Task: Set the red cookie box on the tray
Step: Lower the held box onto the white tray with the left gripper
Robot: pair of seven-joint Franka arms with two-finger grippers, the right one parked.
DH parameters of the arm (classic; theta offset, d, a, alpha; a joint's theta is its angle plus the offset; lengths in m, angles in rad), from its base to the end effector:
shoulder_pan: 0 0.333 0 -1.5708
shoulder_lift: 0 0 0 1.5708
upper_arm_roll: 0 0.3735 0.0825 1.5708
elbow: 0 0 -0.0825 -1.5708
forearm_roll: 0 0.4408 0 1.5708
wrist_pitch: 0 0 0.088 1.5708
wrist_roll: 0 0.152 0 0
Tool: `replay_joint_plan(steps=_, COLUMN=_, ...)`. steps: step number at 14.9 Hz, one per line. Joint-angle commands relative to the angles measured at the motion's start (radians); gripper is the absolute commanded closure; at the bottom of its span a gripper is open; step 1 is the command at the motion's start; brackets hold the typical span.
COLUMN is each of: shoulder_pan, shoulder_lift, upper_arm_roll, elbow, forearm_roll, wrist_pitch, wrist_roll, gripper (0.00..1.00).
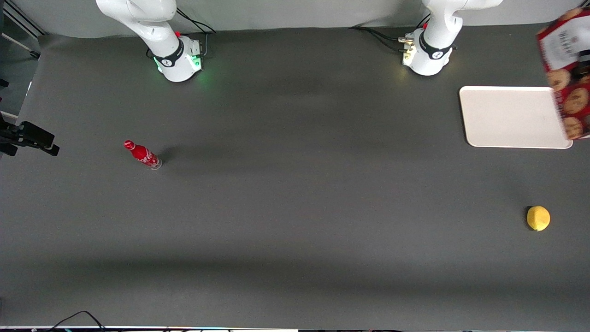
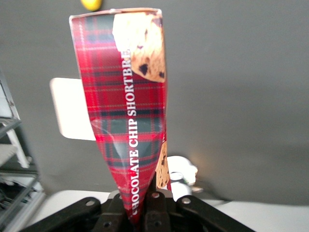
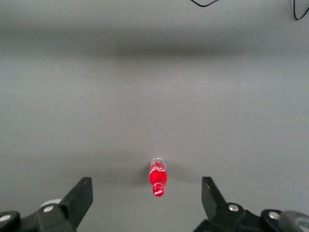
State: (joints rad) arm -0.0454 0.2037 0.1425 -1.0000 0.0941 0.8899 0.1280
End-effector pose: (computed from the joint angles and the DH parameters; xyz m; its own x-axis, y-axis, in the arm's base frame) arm 0.5709 0.0583 0.7477 0.9487 0.0300 -0.3147 0.0061 -0.9970 -0.0767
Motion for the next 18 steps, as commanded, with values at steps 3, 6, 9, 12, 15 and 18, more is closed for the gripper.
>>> replay_joint_plan(steps=3, shoulder_pan=-0.016, shoulder_lift=-0.073, upper_arm_roll=0.302, elbow=-0.243, forearm_roll=0.104, wrist_pitch=0.188, wrist_roll=0.421, gripper=1.0)
replay_joint_plan(steps=6, shoulder_pan=-0.01, shoulder_lift=-0.167, upper_arm_roll=0.412, elbow=-0.545, forearm_roll=0.159, wrist_pitch=0.465, wrist_roll=0.53, gripper=1.0)
replay_joint_plan(steps=9, shoulder_pan=-0.002, shoulder_lift=-0.158, upper_arm_roll=0.543, elbow=-0.733, forearm_roll=0.161, wrist_pitch=0.715, wrist_roll=0.646, gripper=1.0)
replay_joint_plan(steps=12, shoulder_pan=0.004, shoulder_lift=-0.155, upper_arm_roll=0.646, elbow=-0.92, forearm_roll=0.161, wrist_pitch=0.947, wrist_roll=0.706, gripper=1.0)
replay_joint_plan(steps=15, shoulder_pan=0.021, shoulder_lift=-0.115, upper_arm_roll=0.739, elbow=-1.066, forearm_roll=0.147, wrist_pitch=1.177, wrist_roll=0.824, gripper=1.0)
replay_joint_plan(steps=18, shoulder_pan=0.042, shoulder_lift=-0.084, upper_arm_roll=0.773, elbow=-1.166, forearm_roll=0.118, wrist_pitch=1.337, wrist_roll=0.881, gripper=1.0)
